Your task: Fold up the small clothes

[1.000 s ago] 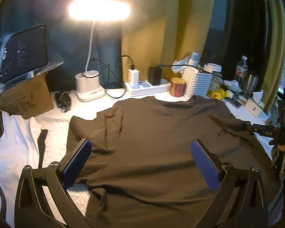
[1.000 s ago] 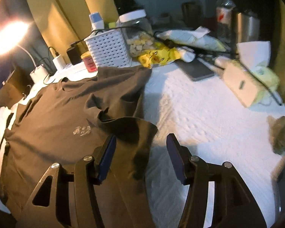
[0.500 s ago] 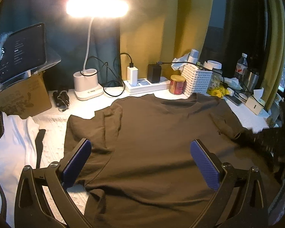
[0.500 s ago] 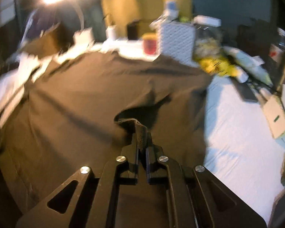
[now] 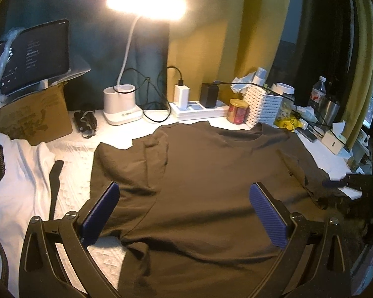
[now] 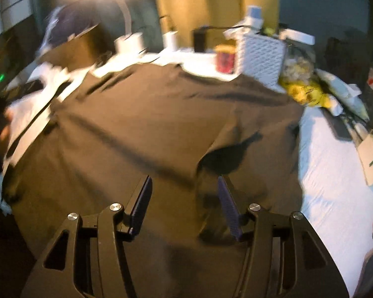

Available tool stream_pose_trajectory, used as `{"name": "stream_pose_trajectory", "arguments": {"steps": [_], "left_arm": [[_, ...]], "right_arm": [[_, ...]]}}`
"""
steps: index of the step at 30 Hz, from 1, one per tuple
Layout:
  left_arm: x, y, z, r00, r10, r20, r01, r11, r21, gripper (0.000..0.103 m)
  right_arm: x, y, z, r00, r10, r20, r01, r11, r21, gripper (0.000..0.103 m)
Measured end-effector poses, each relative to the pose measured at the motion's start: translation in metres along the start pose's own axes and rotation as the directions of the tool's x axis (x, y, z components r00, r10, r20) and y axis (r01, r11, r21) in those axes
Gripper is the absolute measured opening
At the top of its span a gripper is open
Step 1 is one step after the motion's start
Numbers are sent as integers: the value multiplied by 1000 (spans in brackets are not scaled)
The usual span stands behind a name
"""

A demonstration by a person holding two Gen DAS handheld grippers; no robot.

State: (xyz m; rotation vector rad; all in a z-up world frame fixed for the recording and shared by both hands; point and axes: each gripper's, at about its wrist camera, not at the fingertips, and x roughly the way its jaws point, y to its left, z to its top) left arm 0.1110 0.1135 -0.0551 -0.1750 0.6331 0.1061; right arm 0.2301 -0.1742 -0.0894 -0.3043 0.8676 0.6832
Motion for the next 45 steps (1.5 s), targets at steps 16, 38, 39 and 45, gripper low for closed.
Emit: {"name": "stream_pose_trajectory", "arguments": {"steps": [16,38,39,45], "left_arm": [[26,58,2,996,74,-45,-77,994,-76,102],[97,103,20,978,161,-135,-158,987,31,86],[106,107,21,975,155,-156,-152,988,28,86],[136,105,15,949,169,-266,-150,984,92,86]], "right_arm": [[90,-51,59,997,55,-57,-36,958,284,60],[42,-25,61,998,-50,33,44,984,171,60],[39,-28,59,998,-59,35,52,983,177,60],[15,-54,37,991,-124,49,107,961,255,60]]}}
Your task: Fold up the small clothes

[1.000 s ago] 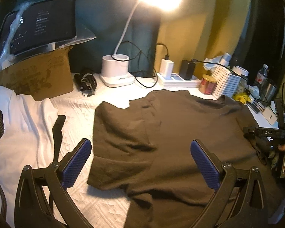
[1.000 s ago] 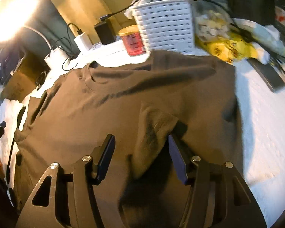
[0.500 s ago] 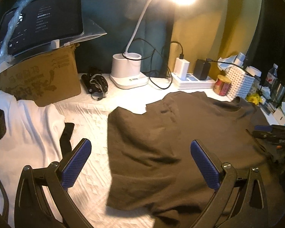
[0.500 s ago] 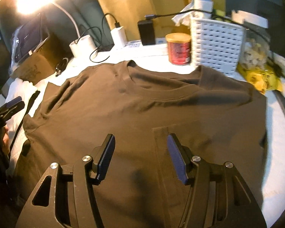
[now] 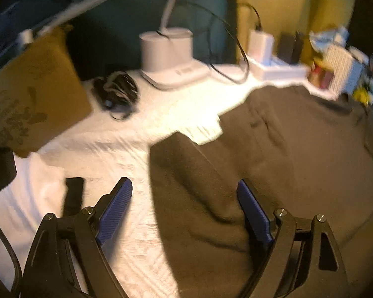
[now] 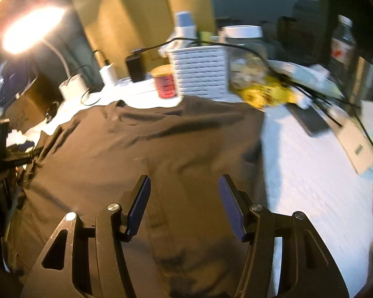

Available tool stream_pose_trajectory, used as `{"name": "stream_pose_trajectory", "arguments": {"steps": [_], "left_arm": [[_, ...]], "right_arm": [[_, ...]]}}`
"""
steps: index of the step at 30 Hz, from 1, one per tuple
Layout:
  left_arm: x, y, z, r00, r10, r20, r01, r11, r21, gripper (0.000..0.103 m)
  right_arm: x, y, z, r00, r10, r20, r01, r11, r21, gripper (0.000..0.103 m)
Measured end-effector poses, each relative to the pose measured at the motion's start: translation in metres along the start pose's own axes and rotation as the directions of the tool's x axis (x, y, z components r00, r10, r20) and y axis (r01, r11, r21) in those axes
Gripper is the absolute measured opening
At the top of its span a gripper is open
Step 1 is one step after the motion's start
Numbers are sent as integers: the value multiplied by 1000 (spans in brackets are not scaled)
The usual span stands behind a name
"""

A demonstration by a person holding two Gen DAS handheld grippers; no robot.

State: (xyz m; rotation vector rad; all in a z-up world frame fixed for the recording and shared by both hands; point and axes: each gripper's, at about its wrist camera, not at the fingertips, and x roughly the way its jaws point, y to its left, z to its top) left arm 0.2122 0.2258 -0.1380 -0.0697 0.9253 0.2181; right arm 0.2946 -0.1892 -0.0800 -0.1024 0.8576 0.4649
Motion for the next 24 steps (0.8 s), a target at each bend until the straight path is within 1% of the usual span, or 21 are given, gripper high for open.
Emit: {"name": "stream_pose_trajectory", "arguments": {"steps": [1,3,4,5,6,7,9,10,12,16,20,24], "left_arm": [[-1,1,0,1000,-14,6,14,1000,-10,84],[-1,0,-1,999,-32,5,32,999,-11,73],[-3,-1,-1,999,-37,7,37,999,-5,55],[-6,-3,-1,999,-42,7,42,999,0,22],[-8,-3,-1,999,-49,1,49,999,2,7],[-10,-4,-1,999,-47,0,47,999,3,6],[-17,-3,-2,999,13,33,-13,1000,-4,6],[-22,0,-2,998,28,50,-27,999,-22,6],[-34,3,-3,995,46,84,-42,998,-53,6],[-57,-5,-4,989,65,135,-61,998,-32,6],[-80,-20,1,982,49,181,-47,999,-20,6],[-94,-45,8,976,21,216,-26,999,23,6]], "right_arm": [[-4,-6,-3,1000,-8,2,8,1000,13,60],[-10,-15,-9,1000,-18,5,18,999,34,60],[-12,-19,-12,1000,-17,7,16,999,45,60],[-14,-22,-15,1000,-15,9,14,998,54,60],[-17,-25,-18,1000,-12,13,11,998,65,60],[-19,-27,-21,1000,-7,18,6,997,73,60],[-24,-27,-25,1000,4,28,-6,997,75,60],[-28,-28,-27,999,9,35,-12,997,76,60],[-33,-31,-31,999,15,46,-18,997,77,60],[-42,-40,-36,998,14,61,-20,996,93,60],[-51,-50,-41,997,16,81,-25,994,107,60],[-59,-61,-48,995,19,98,-31,992,122,60]]}}
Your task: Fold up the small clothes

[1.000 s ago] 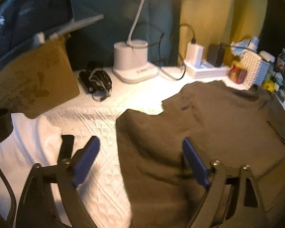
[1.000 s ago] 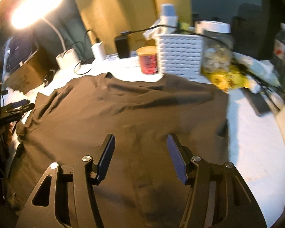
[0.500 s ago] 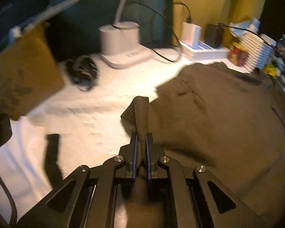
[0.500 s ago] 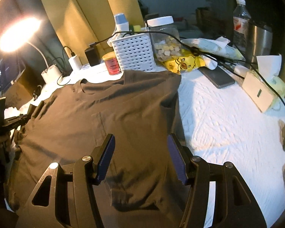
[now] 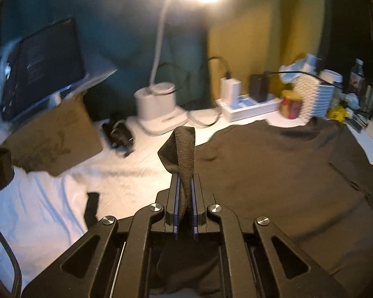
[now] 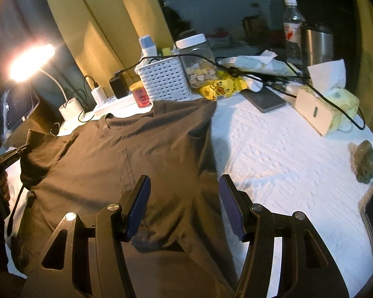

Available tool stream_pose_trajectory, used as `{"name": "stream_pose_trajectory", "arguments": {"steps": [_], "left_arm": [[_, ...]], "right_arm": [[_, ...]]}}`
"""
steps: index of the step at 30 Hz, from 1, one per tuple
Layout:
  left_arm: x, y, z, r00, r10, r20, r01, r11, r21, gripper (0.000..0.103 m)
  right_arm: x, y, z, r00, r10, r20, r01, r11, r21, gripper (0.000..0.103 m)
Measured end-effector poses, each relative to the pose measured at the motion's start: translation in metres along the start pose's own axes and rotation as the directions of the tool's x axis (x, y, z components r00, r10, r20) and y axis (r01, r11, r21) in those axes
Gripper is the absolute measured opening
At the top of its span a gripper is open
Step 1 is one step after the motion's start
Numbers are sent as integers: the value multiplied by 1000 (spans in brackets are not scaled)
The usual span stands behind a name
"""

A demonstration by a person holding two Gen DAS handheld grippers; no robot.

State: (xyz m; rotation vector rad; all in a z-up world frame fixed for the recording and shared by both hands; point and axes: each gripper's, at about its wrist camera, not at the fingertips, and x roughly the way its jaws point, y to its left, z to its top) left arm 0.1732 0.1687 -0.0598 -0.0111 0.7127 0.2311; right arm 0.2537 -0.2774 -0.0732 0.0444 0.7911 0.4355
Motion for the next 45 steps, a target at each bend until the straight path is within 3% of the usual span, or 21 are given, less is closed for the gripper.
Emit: {"name": "stream_pose_trajectory", "arguments": {"steps": [11,17,27,29,30,32,35,39,43,45], "left_arm": [[-4,-63,10,996,-92,-9,92,990,105,6],[8,-97,8,988,-142,-54,149,976,159,6],[46,-142,-9,934,-277,-224,310,942,127,8],[50,-150,-12,931,-269,-247,306,944,125,18],[51,-153,-13,921,-291,-259,327,938,110,23],[46,-156,-13,905,-334,-262,368,925,93,48],[23,-152,-10,885,-401,-236,429,899,82,51],[-7,-127,-7,904,-386,-184,406,910,85,51],[-21,-85,-15,952,-266,-150,282,955,94,51],[-16,-63,-23,958,-232,-166,245,967,66,51]], "right_arm": [[-16,-29,-17,999,19,32,-20,998,60,60],[-19,-42,-24,999,19,33,-22,996,87,60],[-22,-54,-30,999,22,32,-25,993,113,60],[-21,-55,-31,999,20,29,-23,993,117,60],[-22,-55,-31,999,19,28,-22,993,118,60],[-21,-54,-30,1000,17,26,-20,993,115,60],[-21,-51,-28,999,16,27,-19,994,107,60],[-18,-45,-26,1000,17,25,-20,995,98,60],[-13,-38,-27,1000,21,13,-22,996,89,60],[-10,-33,-27,1000,25,8,-25,996,83,60]]}}
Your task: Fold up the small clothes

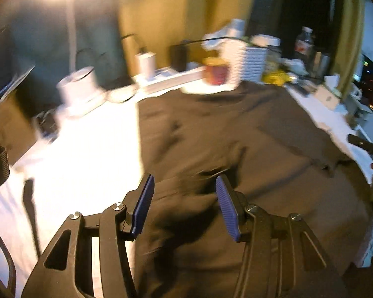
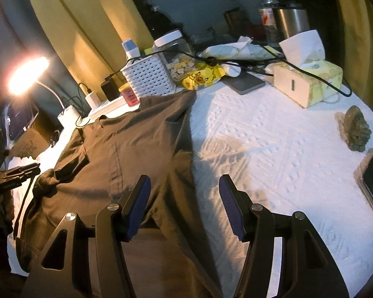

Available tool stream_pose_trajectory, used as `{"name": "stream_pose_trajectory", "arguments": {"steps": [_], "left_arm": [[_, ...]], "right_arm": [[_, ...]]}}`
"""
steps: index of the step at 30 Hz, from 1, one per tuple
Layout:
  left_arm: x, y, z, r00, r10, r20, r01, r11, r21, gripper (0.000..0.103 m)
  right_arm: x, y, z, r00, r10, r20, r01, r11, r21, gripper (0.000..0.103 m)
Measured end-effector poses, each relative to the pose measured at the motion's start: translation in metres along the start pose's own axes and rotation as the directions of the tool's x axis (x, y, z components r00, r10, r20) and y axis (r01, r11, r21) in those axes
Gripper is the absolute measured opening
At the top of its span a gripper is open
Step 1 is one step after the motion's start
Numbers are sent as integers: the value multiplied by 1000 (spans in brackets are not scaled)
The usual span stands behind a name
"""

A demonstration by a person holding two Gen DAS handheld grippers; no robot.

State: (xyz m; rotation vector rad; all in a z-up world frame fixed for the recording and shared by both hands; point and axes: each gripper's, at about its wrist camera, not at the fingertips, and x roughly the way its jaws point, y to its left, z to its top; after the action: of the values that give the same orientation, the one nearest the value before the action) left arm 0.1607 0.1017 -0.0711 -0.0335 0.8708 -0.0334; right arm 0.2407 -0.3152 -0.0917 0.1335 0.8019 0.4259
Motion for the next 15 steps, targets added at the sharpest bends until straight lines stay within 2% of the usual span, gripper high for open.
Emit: {"name": "stream_pose_trajectory", "arguments": {"steps": [3,9,10,11,12,15], "left_arm": [[11,21,-12,999,15,-31,-16,999,-41,51],[27,28,-23,998,-54,-40,52,996,-67,51],[25,26,-23,997,-64,-32,62,996,-63,48],[23,21,-23,996,-86,-23,85,995,-49,33],[22,16,-23,994,-110,-25,109,994,-31,27],[17,-12,-32,987,-153,-40,155,987,49,23]], "right_arm": [[2,9,1,1000,6,-5,-6,1000,-15,60],[4,23,3,1000,6,-12,-6,999,-35,60],[3,24,3,1000,5,-12,-5,999,-36,60],[3,24,3,1000,4,-12,-4,999,-37,60],[3,24,3,1000,0,-12,-1,999,-39,60],[3,25,2,1000,-4,-14,3,999,-37,60]]}}
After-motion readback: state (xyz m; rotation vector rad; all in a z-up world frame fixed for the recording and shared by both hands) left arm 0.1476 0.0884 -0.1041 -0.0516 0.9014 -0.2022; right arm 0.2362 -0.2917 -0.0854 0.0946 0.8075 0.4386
